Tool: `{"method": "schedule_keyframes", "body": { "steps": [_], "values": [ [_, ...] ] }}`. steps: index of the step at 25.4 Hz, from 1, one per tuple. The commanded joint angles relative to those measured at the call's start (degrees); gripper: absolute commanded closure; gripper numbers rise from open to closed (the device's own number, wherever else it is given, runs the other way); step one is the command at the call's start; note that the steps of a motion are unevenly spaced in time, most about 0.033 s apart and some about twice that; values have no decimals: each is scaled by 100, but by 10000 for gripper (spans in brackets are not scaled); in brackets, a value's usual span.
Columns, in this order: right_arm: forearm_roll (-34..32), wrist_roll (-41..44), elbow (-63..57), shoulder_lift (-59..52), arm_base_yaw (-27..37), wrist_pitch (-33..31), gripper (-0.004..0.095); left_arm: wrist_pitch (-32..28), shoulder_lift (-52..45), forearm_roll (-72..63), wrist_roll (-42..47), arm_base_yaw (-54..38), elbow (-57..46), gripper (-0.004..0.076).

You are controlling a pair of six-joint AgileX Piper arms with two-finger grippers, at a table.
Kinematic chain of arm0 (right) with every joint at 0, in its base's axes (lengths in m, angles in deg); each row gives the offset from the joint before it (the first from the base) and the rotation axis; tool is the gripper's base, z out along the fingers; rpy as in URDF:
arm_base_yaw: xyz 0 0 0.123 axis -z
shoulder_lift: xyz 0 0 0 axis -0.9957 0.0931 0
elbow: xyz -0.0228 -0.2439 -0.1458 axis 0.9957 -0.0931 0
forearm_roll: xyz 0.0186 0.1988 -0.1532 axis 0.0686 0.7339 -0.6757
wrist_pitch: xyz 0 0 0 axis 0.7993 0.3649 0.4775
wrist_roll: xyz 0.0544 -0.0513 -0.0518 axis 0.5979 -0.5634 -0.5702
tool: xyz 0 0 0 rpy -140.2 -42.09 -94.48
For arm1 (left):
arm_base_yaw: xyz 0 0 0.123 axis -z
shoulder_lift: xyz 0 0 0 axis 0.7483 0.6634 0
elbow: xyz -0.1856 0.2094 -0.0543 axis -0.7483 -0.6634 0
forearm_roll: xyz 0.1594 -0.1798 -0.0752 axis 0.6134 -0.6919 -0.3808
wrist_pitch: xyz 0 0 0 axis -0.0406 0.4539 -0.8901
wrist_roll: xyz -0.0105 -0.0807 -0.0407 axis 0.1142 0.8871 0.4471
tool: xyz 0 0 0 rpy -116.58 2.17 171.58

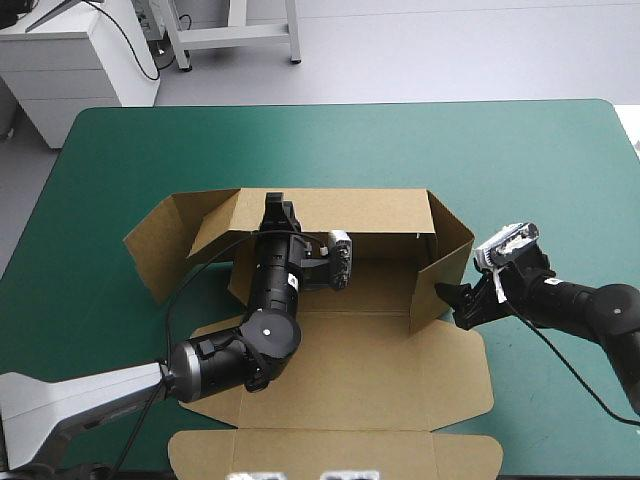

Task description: Fold the box

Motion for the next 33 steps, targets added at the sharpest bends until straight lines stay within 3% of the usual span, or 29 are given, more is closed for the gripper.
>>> {"method": "schedule_keyframes", "body": {
  "steps": [1, 7, 12, 16, 18, 21, 27, 29, 33],
  "values": [
    [142, -298, 139, -85, -9, 410, 136, 254, -237, 412, 81, 27, 139, 732],
    [944, -1027, 139, 149, -9, -136, 140, 254, -237, 412, 81, 27, 139, 732],
    [1322, -1013, 127, 278, -9, -448, 140, 254, -237, 412, 81, 27, 139, 732],
    [1578, -1036, -42, 278, -115, -105, 151, 254, -237, 412, 81, 27, 139, 732],
    [1578, -1036, -98, 278, -537, 252, 192, 254, -237, 412, 81, 27, 139, 732],
    [1808, -1012, -356, 278, -1560, 1787, 225, 254, -237, 412, 81, 27, 139, 732],
    [2402, -1056, -491, 278, -2486, 3146, 225, 254, -237, 412, 81, 27, 139, 732],
    [2552, -1056, -491, 278, -2825, 3873, 225, 254, -237, 412, 81, 27, 139, 732],
    [2608, -1056, -491, 278, -3358, 4808, 234, 254, -237, 412, 81, 27, 139, 732]
  ]
}}
